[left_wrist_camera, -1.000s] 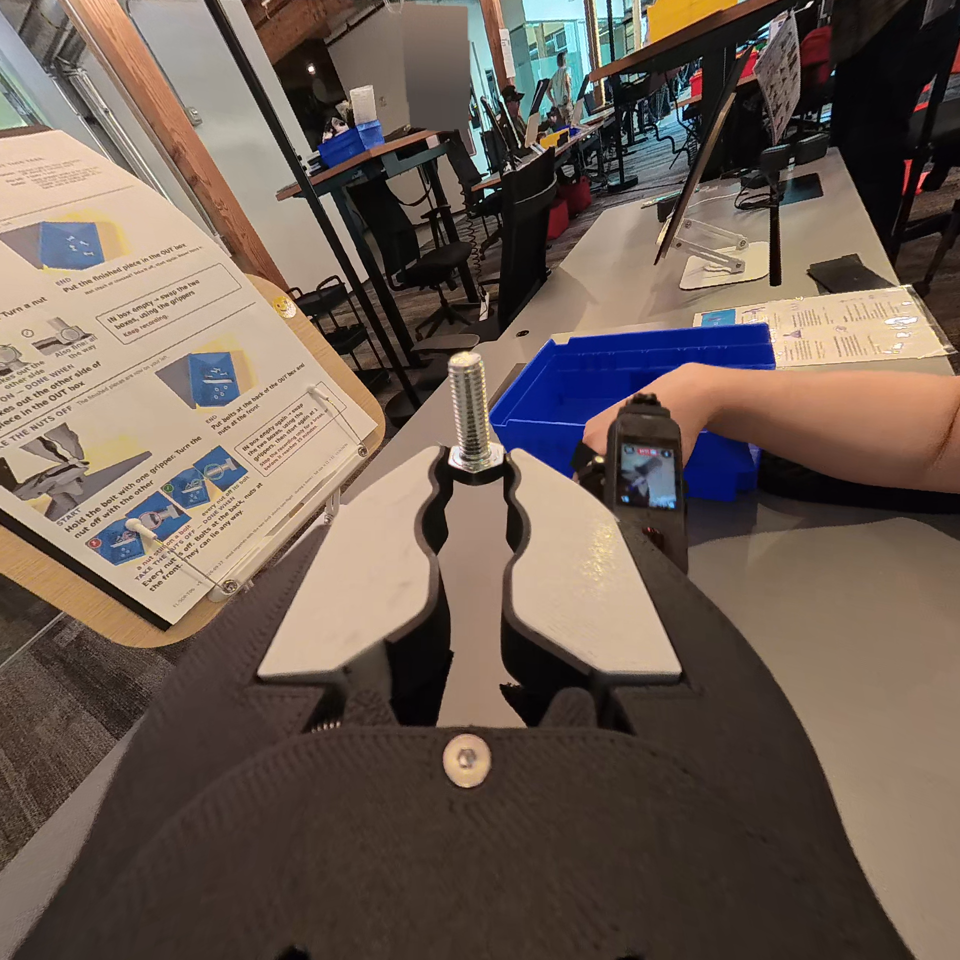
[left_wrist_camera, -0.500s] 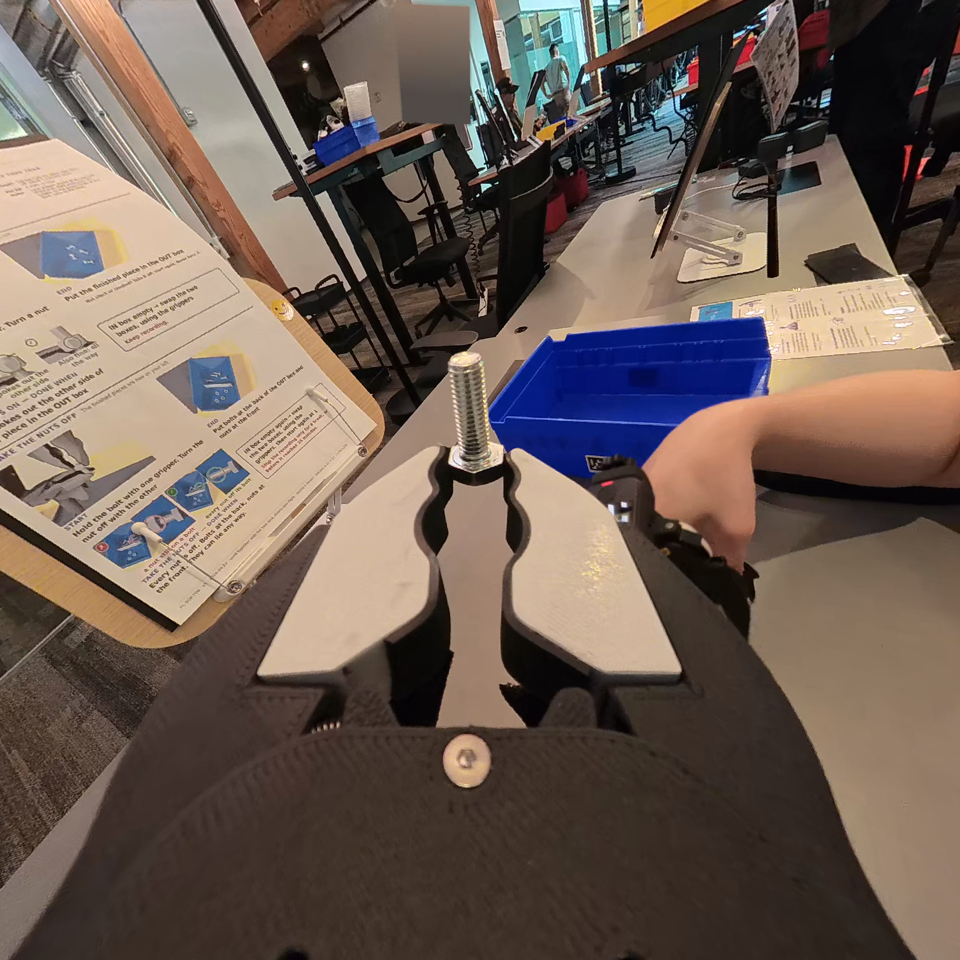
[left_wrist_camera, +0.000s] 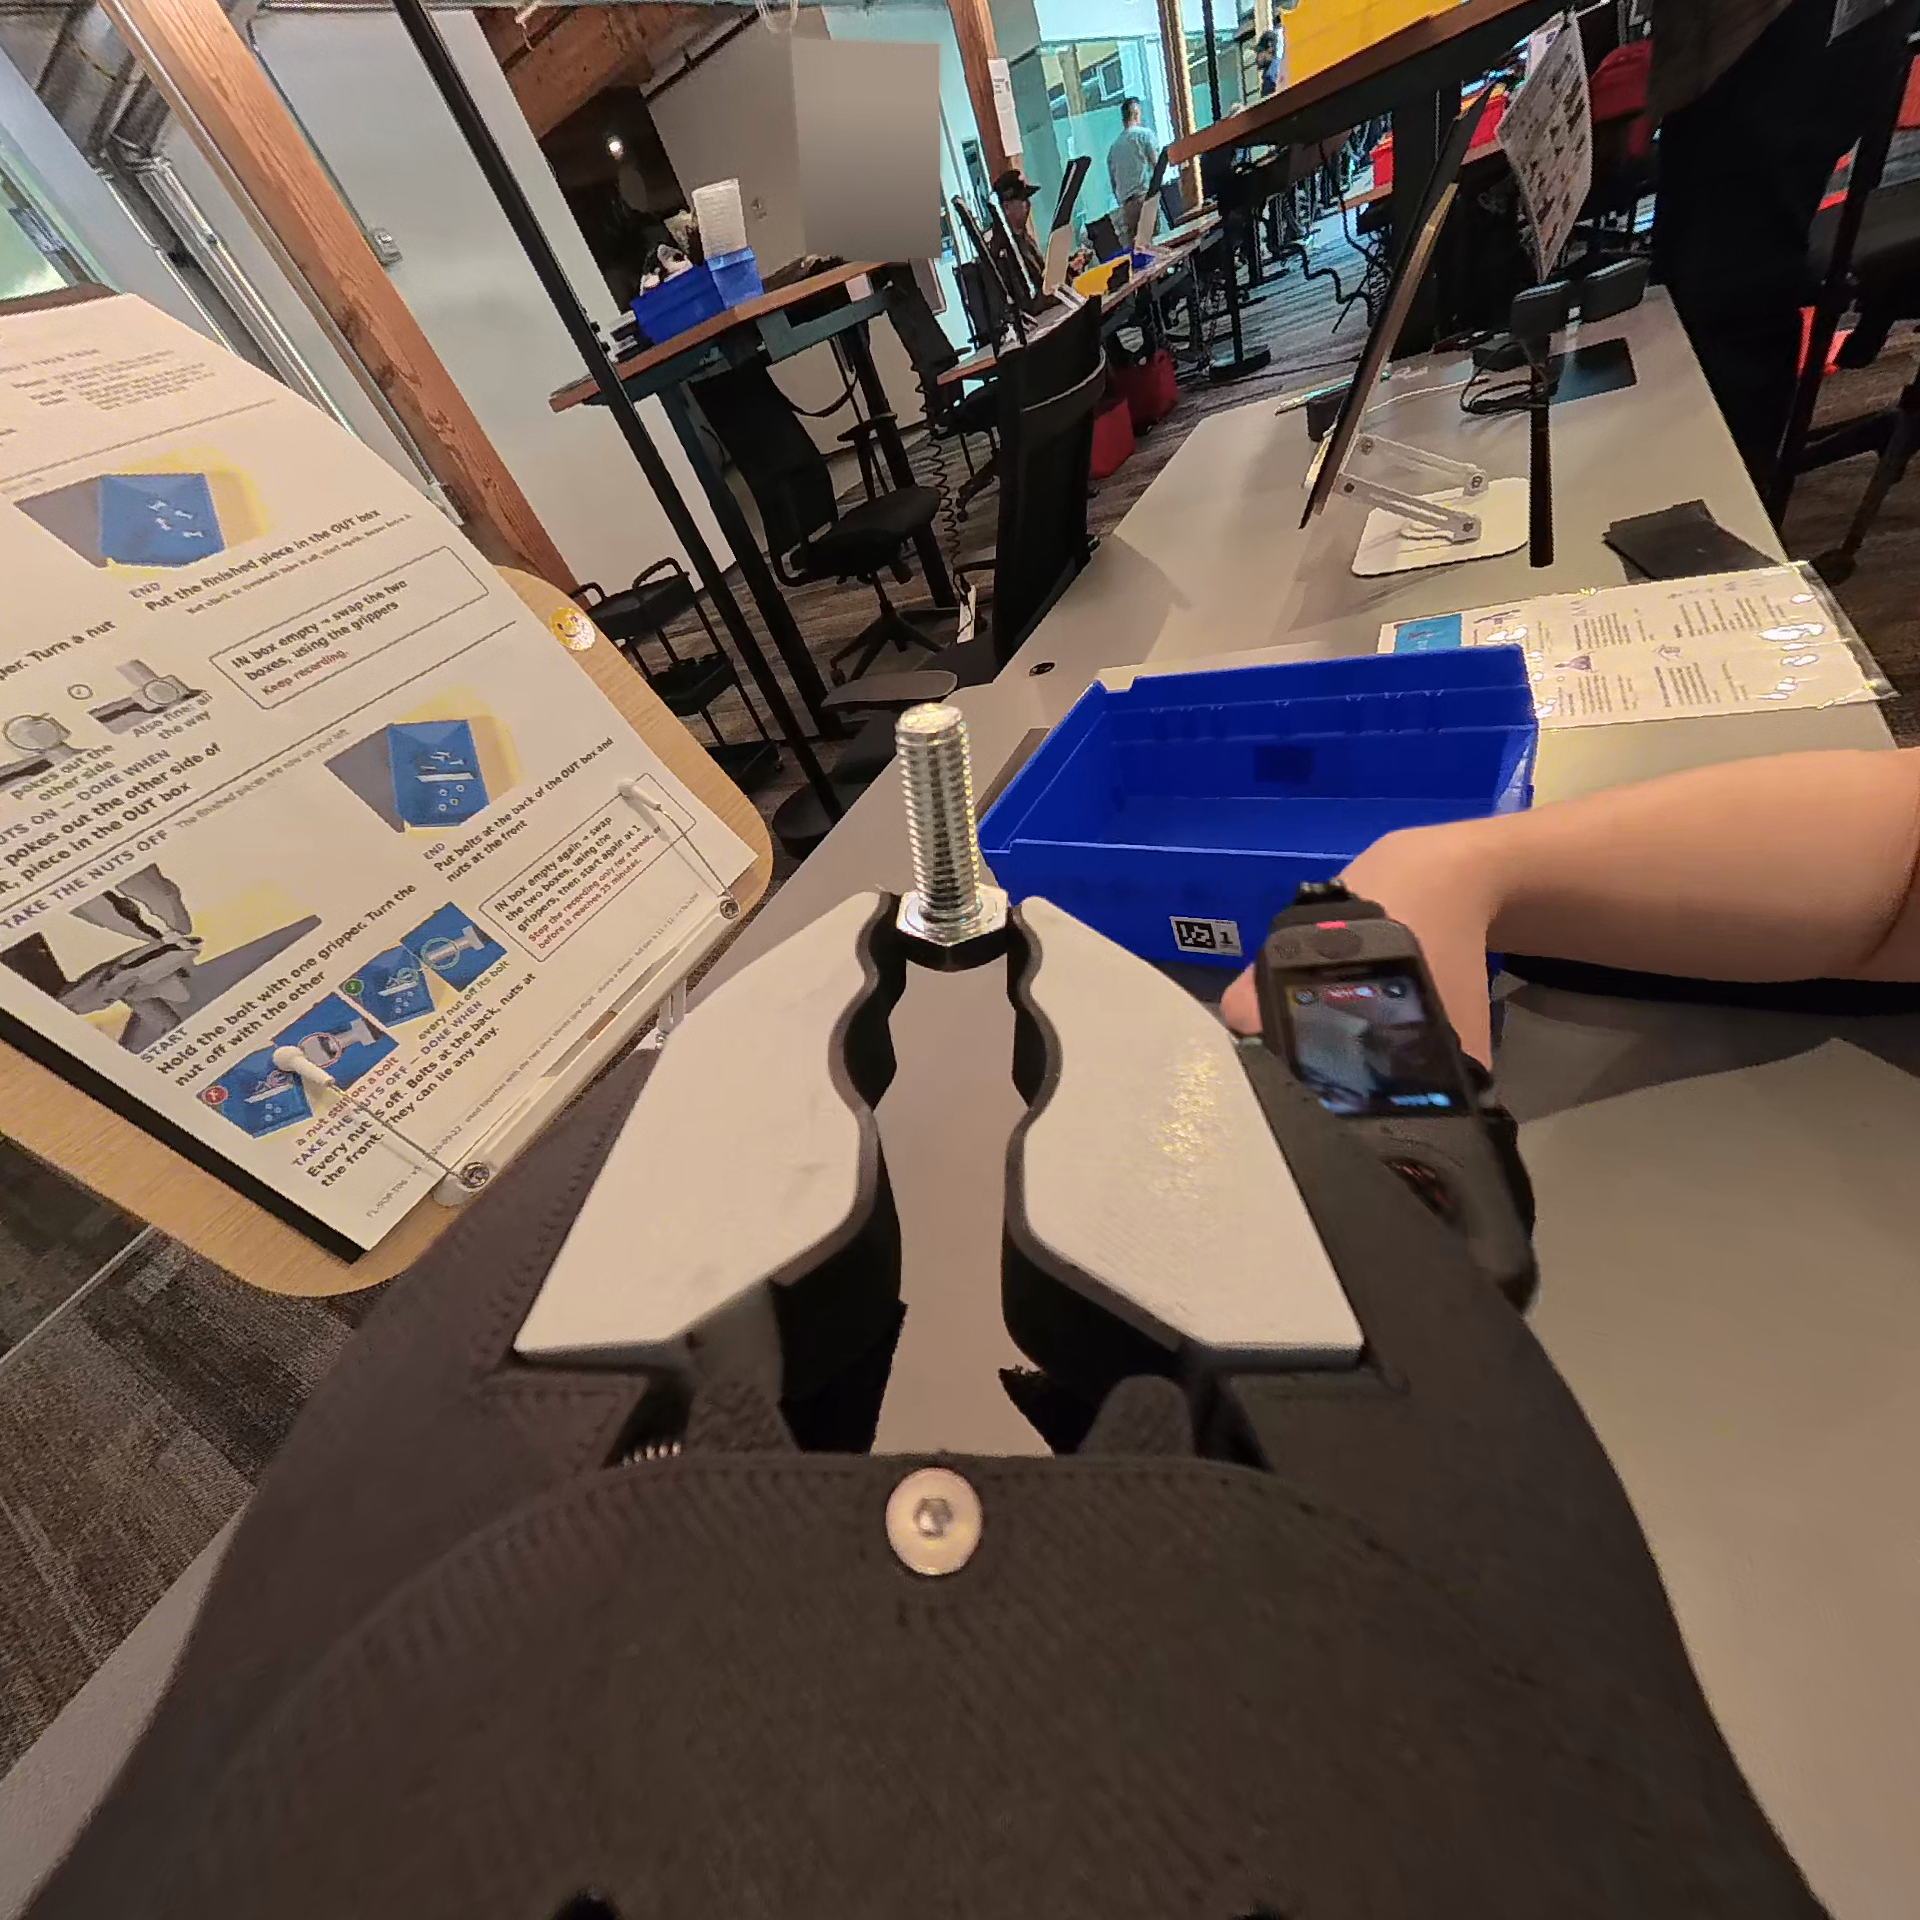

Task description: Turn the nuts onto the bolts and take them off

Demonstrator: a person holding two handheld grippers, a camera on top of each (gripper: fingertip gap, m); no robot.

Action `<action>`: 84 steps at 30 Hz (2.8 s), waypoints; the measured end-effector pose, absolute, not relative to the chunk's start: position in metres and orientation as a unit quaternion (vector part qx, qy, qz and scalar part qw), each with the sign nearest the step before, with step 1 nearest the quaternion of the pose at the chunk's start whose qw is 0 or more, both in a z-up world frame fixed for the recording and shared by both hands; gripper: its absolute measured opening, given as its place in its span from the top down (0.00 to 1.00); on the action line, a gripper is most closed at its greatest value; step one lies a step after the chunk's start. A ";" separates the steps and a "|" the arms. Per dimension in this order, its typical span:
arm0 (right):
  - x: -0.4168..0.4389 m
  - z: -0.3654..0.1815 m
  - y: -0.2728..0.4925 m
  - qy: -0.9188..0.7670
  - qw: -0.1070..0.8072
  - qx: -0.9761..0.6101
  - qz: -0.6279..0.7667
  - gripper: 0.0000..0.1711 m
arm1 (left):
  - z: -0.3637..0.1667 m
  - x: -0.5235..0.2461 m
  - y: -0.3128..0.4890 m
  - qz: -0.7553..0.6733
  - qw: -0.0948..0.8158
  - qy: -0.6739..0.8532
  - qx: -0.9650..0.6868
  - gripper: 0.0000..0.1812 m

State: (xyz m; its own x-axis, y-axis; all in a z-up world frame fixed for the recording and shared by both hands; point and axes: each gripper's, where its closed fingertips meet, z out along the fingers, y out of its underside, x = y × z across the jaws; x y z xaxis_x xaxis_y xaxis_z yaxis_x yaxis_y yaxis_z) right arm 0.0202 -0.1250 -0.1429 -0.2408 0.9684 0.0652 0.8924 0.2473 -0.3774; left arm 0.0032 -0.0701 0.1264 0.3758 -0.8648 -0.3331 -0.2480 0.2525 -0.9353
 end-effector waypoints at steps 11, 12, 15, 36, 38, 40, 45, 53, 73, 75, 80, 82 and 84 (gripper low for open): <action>0.017 -0.161 -0.135 -0.799 0.115 -0.581 0.103 0.84 | 0.119 0.009 -0.070 -0.243 0.602 0.512 -0.563 0.90; 0.016 -0.161 -0.136 -0.803 0.119 -0.574 0.106 0.85 | 0.119 0.009 -0.069 -0.243 0.601 0.512 -0.563 0.90; 0.016 -0.162 -0.137 -0.799 0.109 -0.580 0.116 0.87 | 0.118 0.009 -0.069 -0.245 0.600 0.512 -0.564 0.90; 0.084 0.005 0.015 -0.503 0.494 -0.676 -0.214 0.89 | 0.137 -0.028 -0.037 -0.220 0.653 0.401 -0.603 0.90; 0.102 0.023 0.020 -0.462 0.512 -0.683 -0.242 0.89 | 0.138 -0.031 -0.035 -0.227 0.654 0.393 -0.606 0.90; 0.113 0.032 0.022 -0.442 0.520 -0.685 -0.256 0.89 | 0.136 -0.029 -0.035 -0.232 0.650 0.394 -0.608 0.90; 0.118 0.040 0.021 -0.426 0.531 -0.684 -0.262 0.89 | 0.131 -0.021 -0.036 -0.219 0.643 0.406 -0.611 0.90; 0.116 0.053 0.008 -0.427 0.545 -0.715 -0.096 0.89 | 0.103 0.011 -0.033 -0.217 0.608 0.444 -0.622 0.90; 0.149 0.000 -0.073 -0.639 0.291 -0.702 0.119 0.89 | -0.046 0.163 -0.072 -0.356 0.579 0.454 -0.576 0.90; 0.149 -0.013 -0.072 -0.647 0.256 -0.709 0.118 0.89 | -0.062 0.164 -0.070 -0.357 0.565 0.462 -0.583 0.90; 0.148 -0.030 -0.071 -0.674 0.227 -0.696 0.101 0.89 | -0.069 0.165 -0.069 -0.368 0.553 0.466 -0.584 0.90; 0.146 -0.031 -0.072 -0.680 0.222 -0.692 0.100 0.89 | -0.072 0.167 -0.070 -0.367 0.546 0.473 -0.586 0.90; 0.146 -0.034 -0.074 -0.687 0.215 -0.688 0.097 0.89 | -0.072 0.168 -0.072 -0.365 0.546 0.478 -0.583 0.90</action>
